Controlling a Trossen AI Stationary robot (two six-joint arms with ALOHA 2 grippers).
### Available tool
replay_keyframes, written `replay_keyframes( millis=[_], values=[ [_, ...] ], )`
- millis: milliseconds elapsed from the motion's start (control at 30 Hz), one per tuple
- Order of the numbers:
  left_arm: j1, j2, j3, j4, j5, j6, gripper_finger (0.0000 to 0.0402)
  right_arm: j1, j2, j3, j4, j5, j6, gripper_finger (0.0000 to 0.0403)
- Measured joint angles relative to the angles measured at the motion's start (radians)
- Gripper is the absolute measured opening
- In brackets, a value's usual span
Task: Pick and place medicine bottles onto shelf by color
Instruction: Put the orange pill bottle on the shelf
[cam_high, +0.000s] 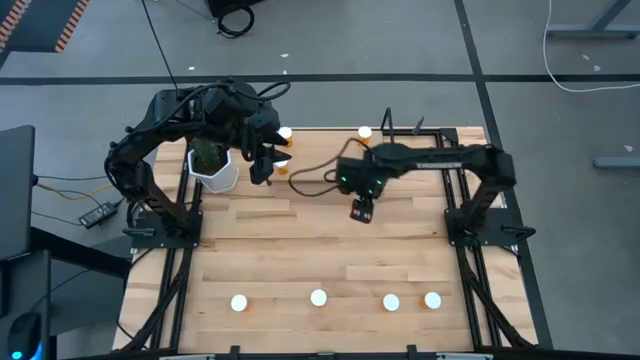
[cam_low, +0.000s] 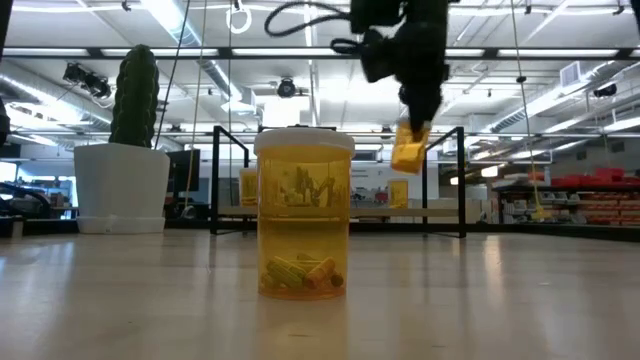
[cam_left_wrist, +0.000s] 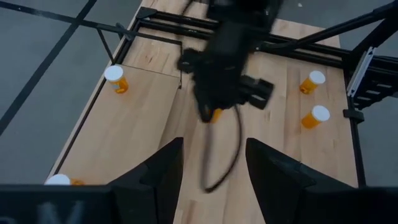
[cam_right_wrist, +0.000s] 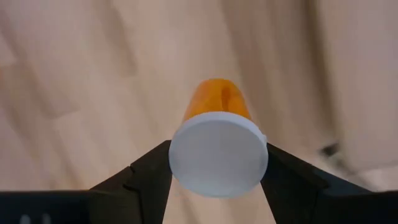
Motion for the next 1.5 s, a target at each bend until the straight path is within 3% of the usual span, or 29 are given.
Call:
replay_keyframes(
  millis=[167, 733, 1500],
  values=[
    [-0.004, 0.0, 0.0, 0.0, 0.0, -0.001, 0.0177, -0.089, 0.058, 0.075, -0.029, 0.054, -0.208, 0.0225],
    [0.014, 0.0, 0.0, -0.002, 0.0, 0.078, 0.0186, -0.364, 0.087, 0.081, -0.041, 0.114, -0.436, 0.0225],
    [0.045, -0.001, 0.0, -0.025, -0.001, 0.085, 0.0191, -0.366, 0.179, 0.088, -0.083, 0.105, -0.47, 0.0226]
  ],
)
